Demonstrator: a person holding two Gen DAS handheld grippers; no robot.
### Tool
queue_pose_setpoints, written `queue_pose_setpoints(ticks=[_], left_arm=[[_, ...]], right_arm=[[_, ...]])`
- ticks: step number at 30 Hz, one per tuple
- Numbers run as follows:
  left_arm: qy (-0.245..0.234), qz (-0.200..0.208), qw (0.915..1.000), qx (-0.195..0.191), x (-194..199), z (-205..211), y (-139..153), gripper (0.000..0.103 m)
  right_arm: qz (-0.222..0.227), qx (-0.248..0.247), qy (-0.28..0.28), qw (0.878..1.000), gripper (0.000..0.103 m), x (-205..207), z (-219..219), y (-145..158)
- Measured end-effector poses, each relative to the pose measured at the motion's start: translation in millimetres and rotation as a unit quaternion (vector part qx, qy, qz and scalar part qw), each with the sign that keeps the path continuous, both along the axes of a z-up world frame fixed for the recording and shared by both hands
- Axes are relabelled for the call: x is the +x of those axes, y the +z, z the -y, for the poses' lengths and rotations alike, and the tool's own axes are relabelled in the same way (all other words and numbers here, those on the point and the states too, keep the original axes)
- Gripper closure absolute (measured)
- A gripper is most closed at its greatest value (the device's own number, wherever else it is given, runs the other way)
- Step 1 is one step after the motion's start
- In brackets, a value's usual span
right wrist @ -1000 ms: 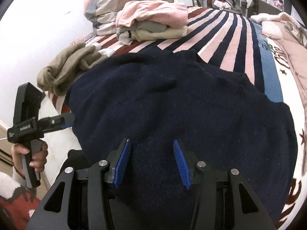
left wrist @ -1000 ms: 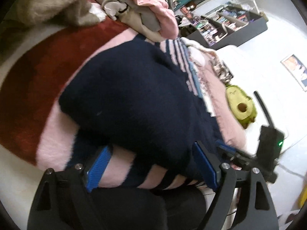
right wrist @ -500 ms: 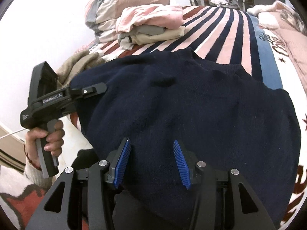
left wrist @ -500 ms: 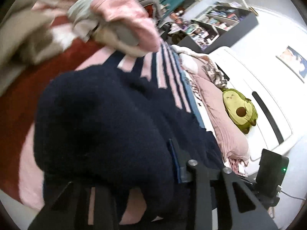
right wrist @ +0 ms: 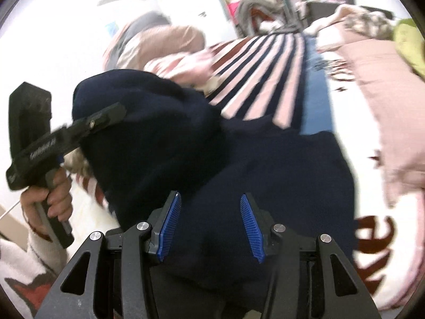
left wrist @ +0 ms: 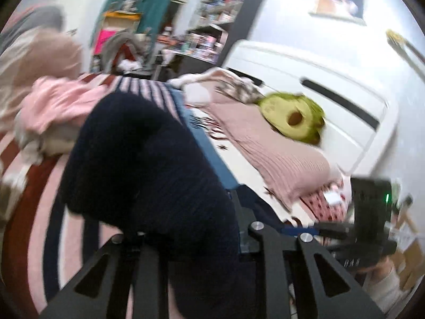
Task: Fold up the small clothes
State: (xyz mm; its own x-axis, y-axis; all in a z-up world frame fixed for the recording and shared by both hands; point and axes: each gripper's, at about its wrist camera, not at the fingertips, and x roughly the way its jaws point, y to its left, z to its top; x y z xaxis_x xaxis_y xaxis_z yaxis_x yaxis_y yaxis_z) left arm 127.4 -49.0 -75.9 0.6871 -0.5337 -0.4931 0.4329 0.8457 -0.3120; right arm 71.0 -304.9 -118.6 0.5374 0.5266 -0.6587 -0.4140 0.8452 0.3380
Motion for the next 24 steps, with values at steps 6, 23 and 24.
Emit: queue_pose_setpoints(ticks=[6,23,24], left_arm=[[-0.076,-0.011,0.9938,0.08,-7.1,89.5,-15.5,0.084],[0.073,0.012,0.9959,0.053,-31.2,-21.3,9.0,0.087],[0.085,0.008,0.9951,0.05,-33.1,-32.5,6.1,0.087]], right_arm=[[0.028,0.015,-0.062,0.998,0.06,-17.5,57.9,10.1],[-0.042,0.084,0.065,0.993,0.087,18.8,-17.8,-33.7],[-0.043,0.078,0.082,0.993,0.087,24.4,-37.3,-34.8]])
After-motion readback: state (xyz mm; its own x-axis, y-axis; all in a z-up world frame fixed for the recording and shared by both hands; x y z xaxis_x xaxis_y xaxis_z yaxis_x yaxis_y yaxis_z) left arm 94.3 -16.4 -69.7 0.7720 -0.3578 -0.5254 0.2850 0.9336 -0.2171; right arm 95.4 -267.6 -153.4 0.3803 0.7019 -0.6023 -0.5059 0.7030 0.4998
